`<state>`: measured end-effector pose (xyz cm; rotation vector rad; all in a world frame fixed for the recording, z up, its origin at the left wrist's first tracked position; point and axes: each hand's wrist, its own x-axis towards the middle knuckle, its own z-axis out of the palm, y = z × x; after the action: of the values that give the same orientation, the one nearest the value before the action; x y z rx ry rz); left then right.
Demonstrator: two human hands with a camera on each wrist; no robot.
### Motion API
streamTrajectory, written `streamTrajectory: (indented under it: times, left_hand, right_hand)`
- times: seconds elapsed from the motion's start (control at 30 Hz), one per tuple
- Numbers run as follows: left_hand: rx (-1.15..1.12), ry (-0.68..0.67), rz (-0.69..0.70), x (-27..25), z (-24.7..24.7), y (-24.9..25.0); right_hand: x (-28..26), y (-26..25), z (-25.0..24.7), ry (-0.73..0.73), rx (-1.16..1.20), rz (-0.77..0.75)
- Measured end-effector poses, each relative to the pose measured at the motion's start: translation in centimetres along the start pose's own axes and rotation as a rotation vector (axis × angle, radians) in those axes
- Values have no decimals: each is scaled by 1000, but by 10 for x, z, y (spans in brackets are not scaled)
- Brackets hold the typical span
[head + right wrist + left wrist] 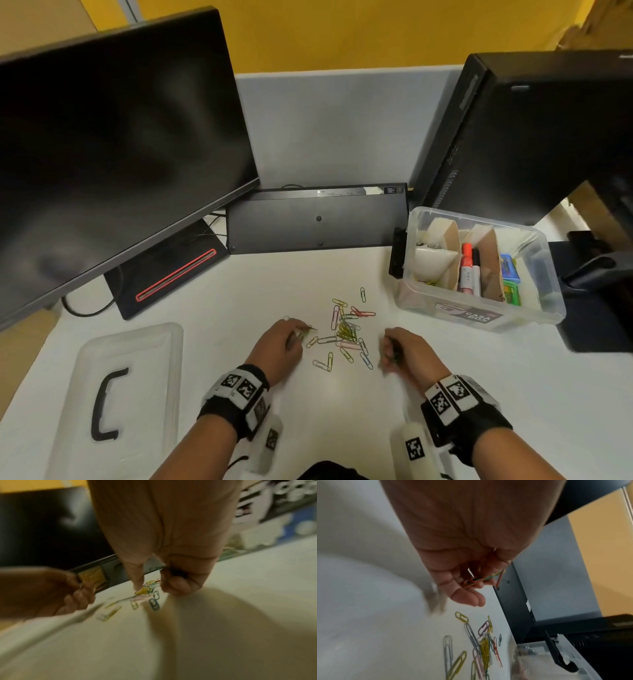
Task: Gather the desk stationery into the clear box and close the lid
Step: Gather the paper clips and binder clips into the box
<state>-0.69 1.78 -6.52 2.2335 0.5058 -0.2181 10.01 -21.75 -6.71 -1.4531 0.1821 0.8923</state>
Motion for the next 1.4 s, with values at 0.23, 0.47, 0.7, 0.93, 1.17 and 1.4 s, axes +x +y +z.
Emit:
streamTrajectory:
  times: [0.23,0.47,0.7,0.93,1.17,1.4]
  left_hand:
    - [-1065,-73,-419,-1,-10,11]
    - [-496,-53,-221,4,-7,7]
    - [258,32,17,13,15,10]
    - [386,-10,2,18,18,27]
    - [374,-49,-12,19,21,24]
    - [-443,-32,-145,-1,-2,17]
  right_hand:
    - [2,5,27,30,-1088,-95]
    - [0,22,47,145,-1434,-267]
    - [4,22,51,160,-1686,-386]
    - [19,11,41,104,-1519,-273]
    - [13,0,15,-160,273,-74]
    - [11,-7,25,-123,-303,-137]
